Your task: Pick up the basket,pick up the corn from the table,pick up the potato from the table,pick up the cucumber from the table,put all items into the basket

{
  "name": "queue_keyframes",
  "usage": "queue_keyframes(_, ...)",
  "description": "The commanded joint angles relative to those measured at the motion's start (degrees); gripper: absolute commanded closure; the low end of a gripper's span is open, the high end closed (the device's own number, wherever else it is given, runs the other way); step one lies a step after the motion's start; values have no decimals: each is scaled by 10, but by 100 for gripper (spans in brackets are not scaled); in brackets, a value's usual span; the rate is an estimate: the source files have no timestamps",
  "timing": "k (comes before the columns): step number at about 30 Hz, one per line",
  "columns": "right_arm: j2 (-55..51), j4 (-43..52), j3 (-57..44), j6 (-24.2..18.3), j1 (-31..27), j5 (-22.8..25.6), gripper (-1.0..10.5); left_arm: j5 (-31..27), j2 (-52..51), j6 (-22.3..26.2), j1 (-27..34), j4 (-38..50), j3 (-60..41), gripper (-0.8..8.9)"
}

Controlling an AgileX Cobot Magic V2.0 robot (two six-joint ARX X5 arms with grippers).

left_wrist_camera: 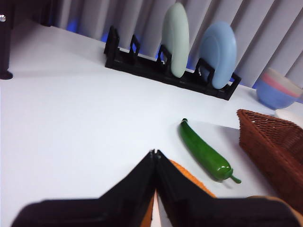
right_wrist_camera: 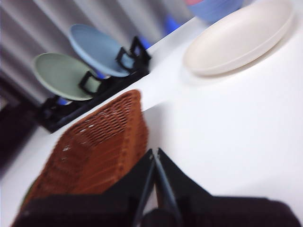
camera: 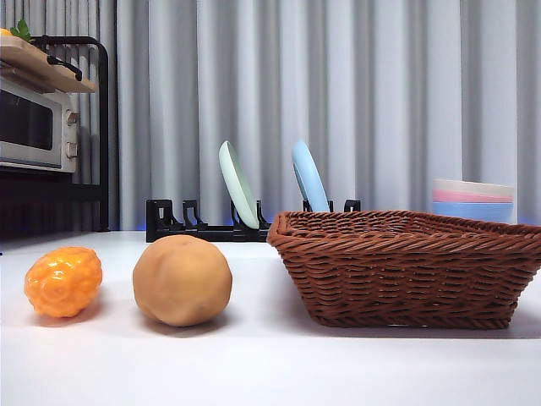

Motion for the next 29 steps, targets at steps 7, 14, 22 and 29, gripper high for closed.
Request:
queue_keyframes(7,22,3,42,18,0,-30,957,11,17,-10,2,-7,63,819)
queue_keyframes(14,167,-6,159,-47,0,-49,957,12,142,34,1,-17,179,819)
queue_keyframes(22,375,-16,314,-130,0,-142,954,94,352,79,1,-51,331,819)
queue_keyframes(29,534,-164,459,-238,0,-167,945,151,513,136,1,-151,456,818)
